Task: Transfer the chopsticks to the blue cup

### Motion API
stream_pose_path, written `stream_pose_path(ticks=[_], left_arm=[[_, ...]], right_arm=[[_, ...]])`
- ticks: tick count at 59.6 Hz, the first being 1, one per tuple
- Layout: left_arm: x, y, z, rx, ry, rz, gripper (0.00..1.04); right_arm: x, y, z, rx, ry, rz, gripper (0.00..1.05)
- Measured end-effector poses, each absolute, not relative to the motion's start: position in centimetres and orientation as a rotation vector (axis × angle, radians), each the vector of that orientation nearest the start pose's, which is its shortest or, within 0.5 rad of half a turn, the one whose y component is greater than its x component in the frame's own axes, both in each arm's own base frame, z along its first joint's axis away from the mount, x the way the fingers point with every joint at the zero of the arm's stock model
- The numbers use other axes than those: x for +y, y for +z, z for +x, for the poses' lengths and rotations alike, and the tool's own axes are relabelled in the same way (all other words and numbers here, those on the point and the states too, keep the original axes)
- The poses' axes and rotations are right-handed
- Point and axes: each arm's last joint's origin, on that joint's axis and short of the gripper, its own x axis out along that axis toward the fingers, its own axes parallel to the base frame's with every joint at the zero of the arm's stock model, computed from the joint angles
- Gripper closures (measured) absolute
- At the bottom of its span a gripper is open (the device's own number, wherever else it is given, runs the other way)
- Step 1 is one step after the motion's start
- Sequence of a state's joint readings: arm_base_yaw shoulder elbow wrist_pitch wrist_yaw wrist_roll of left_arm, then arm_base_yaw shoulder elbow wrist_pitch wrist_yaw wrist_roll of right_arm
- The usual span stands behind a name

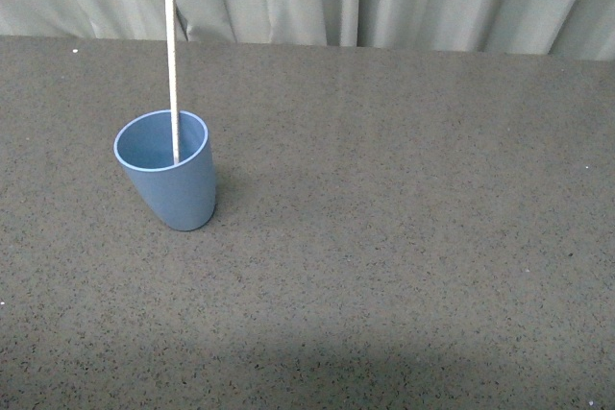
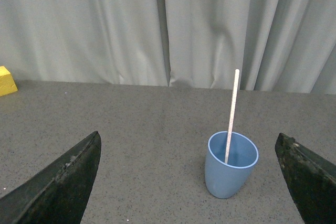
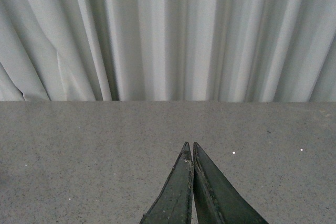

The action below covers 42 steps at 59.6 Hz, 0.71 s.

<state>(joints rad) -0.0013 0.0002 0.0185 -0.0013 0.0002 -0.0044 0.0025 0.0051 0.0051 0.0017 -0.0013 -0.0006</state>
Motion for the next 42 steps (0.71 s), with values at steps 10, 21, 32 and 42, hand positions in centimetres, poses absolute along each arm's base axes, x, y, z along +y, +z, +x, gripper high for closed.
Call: stream_pose_path(ticks=[10,21,32,42], left_arm=[[-0.01,16.97,9.65,-0.017,-0.001,-0.004,0.07],[-0.01,16.97,9.65,-0.017,-0.001,-0.004,0.07],[-0.01,16.97,9.65,-0.017,-0.001,-0.004,0.07],[-0.01,16.97,9.65,-0.017,-0.001,-0.004,0.07]], right_arm=[[0.03,16.51,9.77,-0.002,0.004,-0.001,0.84],[0.03,16.51,9.77,-0.002,0.004,-0.001,0.5],[0.03,16.51,9.77,-0.002,0.004,-0.001,0.17],[0.03,16.5,9.77,-0.002,0.004,0.0,0.1]])
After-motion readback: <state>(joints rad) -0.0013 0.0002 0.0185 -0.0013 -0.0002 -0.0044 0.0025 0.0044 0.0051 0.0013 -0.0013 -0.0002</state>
